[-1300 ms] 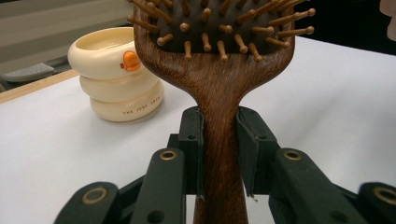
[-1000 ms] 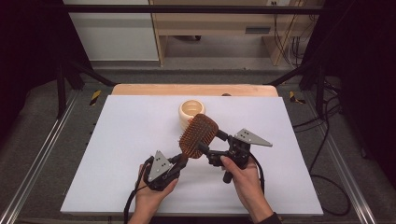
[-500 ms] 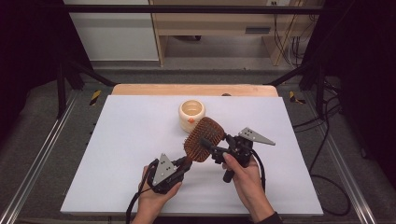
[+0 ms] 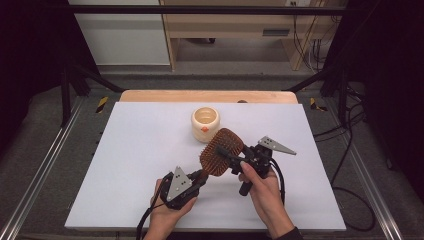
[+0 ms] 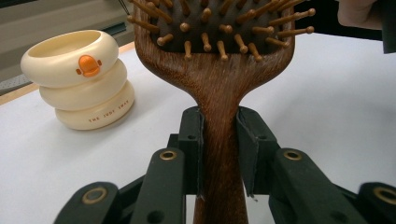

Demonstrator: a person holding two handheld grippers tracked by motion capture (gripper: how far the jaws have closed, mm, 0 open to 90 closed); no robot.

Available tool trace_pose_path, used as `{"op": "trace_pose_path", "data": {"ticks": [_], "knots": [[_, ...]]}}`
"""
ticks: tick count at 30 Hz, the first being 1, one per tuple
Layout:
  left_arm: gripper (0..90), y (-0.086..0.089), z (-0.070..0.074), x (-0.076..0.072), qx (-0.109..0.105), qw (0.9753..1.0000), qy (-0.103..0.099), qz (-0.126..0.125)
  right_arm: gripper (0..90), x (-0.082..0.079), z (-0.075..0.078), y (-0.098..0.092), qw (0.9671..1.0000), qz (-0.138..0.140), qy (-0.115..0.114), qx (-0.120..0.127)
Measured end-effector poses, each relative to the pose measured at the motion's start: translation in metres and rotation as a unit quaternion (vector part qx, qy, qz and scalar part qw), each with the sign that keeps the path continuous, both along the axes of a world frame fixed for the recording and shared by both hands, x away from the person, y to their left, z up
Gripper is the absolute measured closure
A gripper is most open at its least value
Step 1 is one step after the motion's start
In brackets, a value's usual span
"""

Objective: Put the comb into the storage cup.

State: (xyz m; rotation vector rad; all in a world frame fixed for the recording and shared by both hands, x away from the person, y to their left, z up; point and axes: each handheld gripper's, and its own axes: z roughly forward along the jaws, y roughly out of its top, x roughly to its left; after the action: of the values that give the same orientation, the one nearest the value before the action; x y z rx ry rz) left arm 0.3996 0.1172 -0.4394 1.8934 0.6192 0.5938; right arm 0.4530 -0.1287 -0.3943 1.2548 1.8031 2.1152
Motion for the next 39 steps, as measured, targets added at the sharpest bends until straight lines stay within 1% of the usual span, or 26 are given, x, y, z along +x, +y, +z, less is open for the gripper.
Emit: {"op": "trace_pose_path", "data": {"ticks": [9, 11, 18, 25, 27, 29, 32, 34, 39], "knots": [[72.4, -0.0008, -0.0008, -0.0003, 0.0, 1.0, 0.0, -0.001, 32.0, 0.0003, -0.0011, -0.0011, 1.0, 0.003, 0.005, 0.006], [72.4, -0.0006, -0.0008, -0.0004, 0.0, 1.0, 0.0, 0.0, 33.0, 0.0004, -0.0015, -0.0011, 1.0, 0.004, 0.003, 0.005], [72.4, -0.0002, -0.0014, 0.0, 0.0, 1.0, -0.001, -0.002, 37.1, 0.0011, -0.0027, -0.003, 0.9998, 0.006, 0.009, 0.016], [72.4, -0.0003, -0.0019, 0.0, -0.001, 1.0, -0.002, -0.003, 37.2, 0.0008, -0.0021, -0.0038, 0.9996, 0.006, 0.014, 0.024], [72.4, 0.0, -0.0021, 0.0, -0.003, 1.0, -0.003, -0.003, 40.1, 0.0005, -0.0021, -0.004, 0.9997, 0.004, 0.011, 0.022], [72.4, 0.0004, -0.0023, 0.0004, -0.004, 1.0, -0.002, -0.004, 42.1, 0.0004, -0.0021, -0.0042, 0.9996, 0.007, 0.01, 0.026], [72.4, 0.0009, -0.0029, 0.0011, -0.005, 1.0, 0.0, -0.002, 45.9, -0.0001, -0.0023, -0.0045, 0.9991, 0.013, 0.011, 0.039], [72.5, 0.0015, -0.0031, 0.0017, -0.006, 1.0, 0.001, -0.001, 47.9, -0.0006, -0.0021, -0.0042, 0.9989, 0.017, 0.009, 0.042], [72.5, 0.002, -0.0036, 0.0024, -0.007, 1.0, 0.005, -0.001, 50.6, -0.0029, -0.0003, -0.0021, 0.9991, 0.017, 0.005, 0.039]]}}
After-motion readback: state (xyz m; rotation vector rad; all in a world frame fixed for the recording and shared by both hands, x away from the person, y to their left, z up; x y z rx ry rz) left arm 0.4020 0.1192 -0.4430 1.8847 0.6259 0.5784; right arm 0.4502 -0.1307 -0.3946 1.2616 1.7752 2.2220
